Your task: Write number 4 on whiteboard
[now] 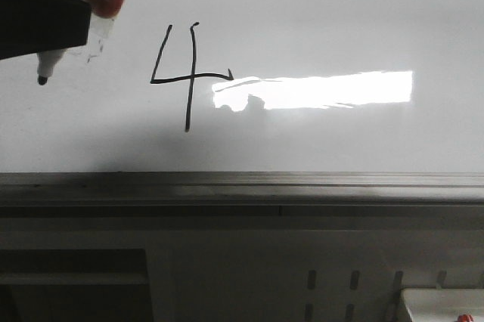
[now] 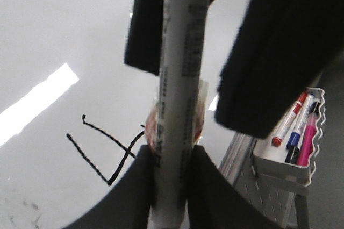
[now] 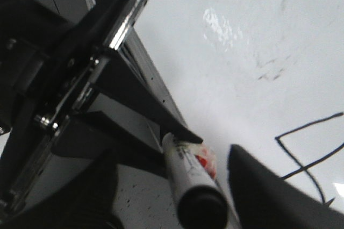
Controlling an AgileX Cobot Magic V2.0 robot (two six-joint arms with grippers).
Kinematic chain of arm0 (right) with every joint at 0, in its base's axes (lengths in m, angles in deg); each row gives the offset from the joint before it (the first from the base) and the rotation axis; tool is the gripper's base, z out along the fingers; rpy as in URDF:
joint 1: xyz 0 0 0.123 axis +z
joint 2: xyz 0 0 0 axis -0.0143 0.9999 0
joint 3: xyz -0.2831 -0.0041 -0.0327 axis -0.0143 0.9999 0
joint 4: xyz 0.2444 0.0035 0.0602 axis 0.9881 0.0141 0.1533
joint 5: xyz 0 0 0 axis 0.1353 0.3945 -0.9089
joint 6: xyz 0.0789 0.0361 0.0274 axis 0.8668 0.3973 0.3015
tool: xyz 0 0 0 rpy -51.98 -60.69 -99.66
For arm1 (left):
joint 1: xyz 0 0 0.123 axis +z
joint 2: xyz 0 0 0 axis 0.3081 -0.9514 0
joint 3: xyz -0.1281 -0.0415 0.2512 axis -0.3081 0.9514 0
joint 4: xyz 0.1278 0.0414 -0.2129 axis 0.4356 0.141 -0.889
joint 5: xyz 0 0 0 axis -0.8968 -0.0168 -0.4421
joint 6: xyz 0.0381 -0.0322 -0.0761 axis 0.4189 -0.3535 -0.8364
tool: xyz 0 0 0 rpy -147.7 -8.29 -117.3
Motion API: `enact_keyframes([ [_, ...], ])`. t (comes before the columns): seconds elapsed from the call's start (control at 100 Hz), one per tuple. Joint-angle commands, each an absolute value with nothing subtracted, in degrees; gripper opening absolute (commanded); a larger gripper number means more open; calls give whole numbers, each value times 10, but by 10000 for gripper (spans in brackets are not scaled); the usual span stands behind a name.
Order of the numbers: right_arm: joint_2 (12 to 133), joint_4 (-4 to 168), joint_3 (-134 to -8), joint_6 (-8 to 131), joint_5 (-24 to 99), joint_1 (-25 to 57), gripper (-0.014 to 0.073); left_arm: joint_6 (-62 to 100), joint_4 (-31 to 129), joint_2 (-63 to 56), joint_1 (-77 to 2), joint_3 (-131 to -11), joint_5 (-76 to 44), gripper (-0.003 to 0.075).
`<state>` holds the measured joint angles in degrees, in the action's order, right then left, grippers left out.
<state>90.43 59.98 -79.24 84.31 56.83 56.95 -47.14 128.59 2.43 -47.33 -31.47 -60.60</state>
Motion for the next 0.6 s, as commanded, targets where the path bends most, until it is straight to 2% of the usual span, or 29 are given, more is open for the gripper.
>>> enact_keyframes([
  [0.0, 872, 562, -814, 837, 502, 553, 589, -507, 1188, 25, -475, -333, -588, -20],
  [0.11, 850, 557, -814, 837, 496, 534, 553, -539, 1034, 25, -475, -333, -507, -20],
  [0.3, 823, 557, -814, 837, 508, 519, 506, -539, 872, 22, -475, -344, -429, -20],
  [0.4, 819, 557, -814, 837, 509, 519, 500, -539, 824, 6, -475, -366, -370, -20],
  [0.59, 819, 557, -814, 837, 511, 519, 500, -539, 815, -39, -476, -398, -360, -20],
])
